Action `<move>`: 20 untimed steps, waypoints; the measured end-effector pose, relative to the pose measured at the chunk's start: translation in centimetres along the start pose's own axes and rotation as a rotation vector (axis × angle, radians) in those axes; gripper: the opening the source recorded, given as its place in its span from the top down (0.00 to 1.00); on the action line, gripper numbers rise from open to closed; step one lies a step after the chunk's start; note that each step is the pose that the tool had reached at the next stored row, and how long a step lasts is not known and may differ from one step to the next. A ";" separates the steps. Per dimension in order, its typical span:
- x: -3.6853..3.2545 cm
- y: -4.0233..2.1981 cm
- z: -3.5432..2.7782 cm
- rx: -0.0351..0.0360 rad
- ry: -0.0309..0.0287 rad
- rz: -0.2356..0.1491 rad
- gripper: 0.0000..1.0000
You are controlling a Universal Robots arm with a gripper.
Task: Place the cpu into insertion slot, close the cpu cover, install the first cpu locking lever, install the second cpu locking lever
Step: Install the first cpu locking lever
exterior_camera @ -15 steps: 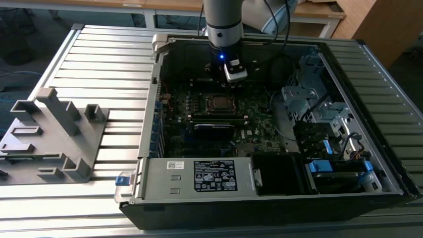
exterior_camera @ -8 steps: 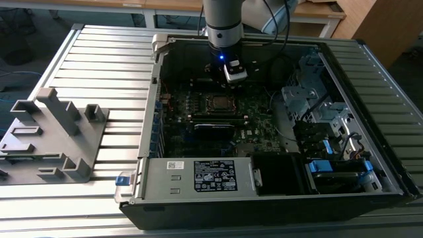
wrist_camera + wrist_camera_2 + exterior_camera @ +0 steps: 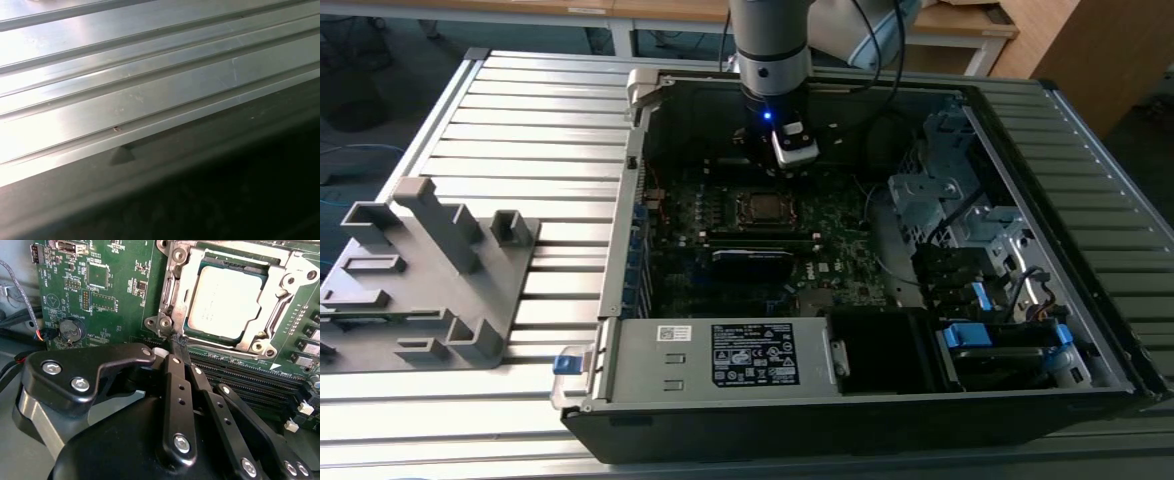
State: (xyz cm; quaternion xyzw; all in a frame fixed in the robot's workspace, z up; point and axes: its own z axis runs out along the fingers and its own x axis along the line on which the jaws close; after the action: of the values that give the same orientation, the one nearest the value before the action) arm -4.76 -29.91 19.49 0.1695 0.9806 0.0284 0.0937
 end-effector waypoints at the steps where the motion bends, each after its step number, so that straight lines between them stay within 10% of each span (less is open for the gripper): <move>1: 0.00 -0.01 0.01 0.0000 0.0000 0.000 0.89; 12: 0.00 0.00 -0.03 -0.0044 0.0012 0.001 0.89; 20: -0.24 0.11 -1.41 -0.0039 0.0013 0.001 0.89</move>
State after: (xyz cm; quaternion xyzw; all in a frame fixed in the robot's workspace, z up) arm -4.78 -29.92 20.92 0.1697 0.9806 0.0305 0.0934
